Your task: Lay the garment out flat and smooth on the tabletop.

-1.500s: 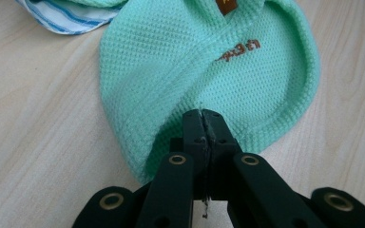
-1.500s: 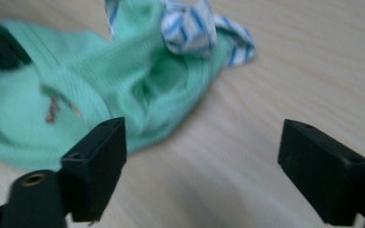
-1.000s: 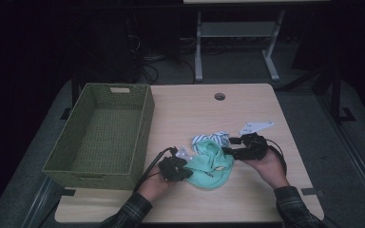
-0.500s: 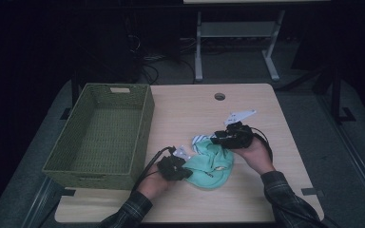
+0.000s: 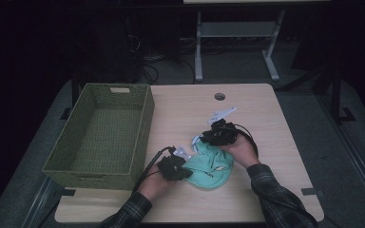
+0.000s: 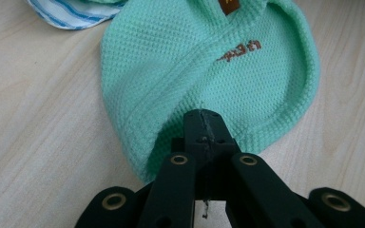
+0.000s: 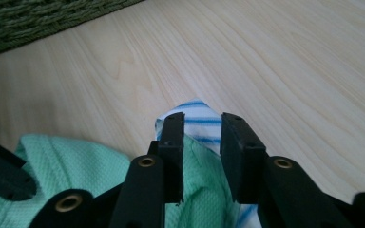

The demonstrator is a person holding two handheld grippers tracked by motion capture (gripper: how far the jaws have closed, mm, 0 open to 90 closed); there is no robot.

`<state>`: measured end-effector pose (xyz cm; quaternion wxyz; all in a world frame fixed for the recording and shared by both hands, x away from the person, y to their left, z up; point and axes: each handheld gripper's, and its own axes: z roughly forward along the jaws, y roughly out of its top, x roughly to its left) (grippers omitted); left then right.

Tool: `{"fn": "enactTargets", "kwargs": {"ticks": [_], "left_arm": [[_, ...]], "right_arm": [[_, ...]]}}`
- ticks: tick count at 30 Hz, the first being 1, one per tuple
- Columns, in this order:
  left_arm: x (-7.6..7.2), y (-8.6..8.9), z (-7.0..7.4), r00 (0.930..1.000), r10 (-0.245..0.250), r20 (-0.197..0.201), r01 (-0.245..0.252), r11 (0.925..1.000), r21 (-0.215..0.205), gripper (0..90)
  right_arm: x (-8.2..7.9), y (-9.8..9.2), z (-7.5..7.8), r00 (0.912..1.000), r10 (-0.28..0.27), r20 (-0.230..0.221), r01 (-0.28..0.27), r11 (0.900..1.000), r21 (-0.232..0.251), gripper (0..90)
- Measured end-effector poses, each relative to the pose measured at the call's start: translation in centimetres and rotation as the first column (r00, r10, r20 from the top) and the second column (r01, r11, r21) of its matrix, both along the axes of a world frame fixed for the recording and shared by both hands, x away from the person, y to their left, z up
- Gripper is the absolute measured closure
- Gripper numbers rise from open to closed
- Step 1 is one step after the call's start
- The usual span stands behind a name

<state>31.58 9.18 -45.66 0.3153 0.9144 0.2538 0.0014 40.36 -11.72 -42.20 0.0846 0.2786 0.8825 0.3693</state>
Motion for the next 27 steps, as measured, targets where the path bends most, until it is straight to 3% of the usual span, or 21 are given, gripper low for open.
{"fn": "enactTargets", "kwargs": {"ticks": [11, 14, 19, 22, 25, 27], "left_arm": [[0.1, 0.0, 0.0, 0.9999, 0.002, -0.013, -0.002, 1.0000, -0.003, 89.8], [0.1, 0.1, 0.1, 0.9999, -0.009, -0.010, 0.010, 0.9998, 0.017, 89.8], [0.0, 0.0, 0.1, 0.9999, -0.001, -0.010, 0.001, 0.9999, 0.011, 89.8], [0.0, 0.0, 0.1, 0.9999, 0.001, -0.012, -0.001, 0.9999, 0.010, 89.8], [0.0, 0.0, 0.1, 0.9999, 0.004, -0.012, -0.004, 1.0000, 0.009, 89.8], [0.0, -0.1, 0.1, 0.9999, 0.005, -0.012, -0.005, 0.9999, 0.009, 89.8]], "right_arm": [[0.9, 2.1, -1.3, 0.9996, 0.024, -0.013, -0.025, 0.997, -0.074, 59.5], [1.1, 2.8, -2.1, 0.9991, 0.040, -0.015, -0.042, 0.992, -0.116, 57.8], [1.0, 3.5, -2.7, 0.9986, 0.052, -0.006, -0.053, 0.986, -0.158, 60.7], [0.9, 3.8, -3.2, 0.9980, 0.062, 0.013, -0.058, 0.979, -0.196, 68.6], [0.8, 3.8, -3.3, 0.9984, 0.056, 0.013, -0.052, 0.980, -0.191, 73.5], [0.9, 3.6, -3.1, 0.9981, 0.059, 0.016, -0.055, 0.981, -0.188, 83.4]]}}
